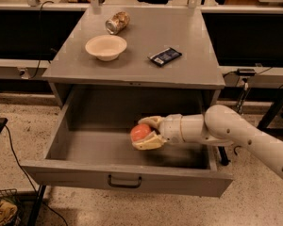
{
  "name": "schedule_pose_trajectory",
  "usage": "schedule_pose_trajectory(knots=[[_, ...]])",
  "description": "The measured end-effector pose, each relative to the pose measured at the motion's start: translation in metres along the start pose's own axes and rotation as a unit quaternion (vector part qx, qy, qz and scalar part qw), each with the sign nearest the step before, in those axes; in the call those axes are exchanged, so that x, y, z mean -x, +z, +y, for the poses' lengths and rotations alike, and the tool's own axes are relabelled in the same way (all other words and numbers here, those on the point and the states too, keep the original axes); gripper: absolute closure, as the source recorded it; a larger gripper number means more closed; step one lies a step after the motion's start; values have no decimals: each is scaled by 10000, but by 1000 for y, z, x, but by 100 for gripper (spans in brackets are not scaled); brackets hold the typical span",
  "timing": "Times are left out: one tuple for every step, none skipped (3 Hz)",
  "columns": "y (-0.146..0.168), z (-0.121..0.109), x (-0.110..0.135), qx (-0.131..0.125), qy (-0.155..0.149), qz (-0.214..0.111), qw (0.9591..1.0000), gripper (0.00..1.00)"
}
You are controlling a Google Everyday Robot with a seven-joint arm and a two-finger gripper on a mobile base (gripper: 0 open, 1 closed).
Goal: Place apple into top drawer
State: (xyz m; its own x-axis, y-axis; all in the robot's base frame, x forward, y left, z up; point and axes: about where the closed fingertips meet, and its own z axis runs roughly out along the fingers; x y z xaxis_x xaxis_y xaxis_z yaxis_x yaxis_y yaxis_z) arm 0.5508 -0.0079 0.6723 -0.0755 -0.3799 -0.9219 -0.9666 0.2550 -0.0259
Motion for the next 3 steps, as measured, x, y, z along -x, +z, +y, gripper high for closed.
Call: schedule_pose_trajectory(knots=[[6, -20, -7, 171, -509, 53, 9985, 62], [-1, -30, -8, 298, -715, 224, 9967, 39], [0, -29, -7, 326, -719, 222, 9966, 15]])
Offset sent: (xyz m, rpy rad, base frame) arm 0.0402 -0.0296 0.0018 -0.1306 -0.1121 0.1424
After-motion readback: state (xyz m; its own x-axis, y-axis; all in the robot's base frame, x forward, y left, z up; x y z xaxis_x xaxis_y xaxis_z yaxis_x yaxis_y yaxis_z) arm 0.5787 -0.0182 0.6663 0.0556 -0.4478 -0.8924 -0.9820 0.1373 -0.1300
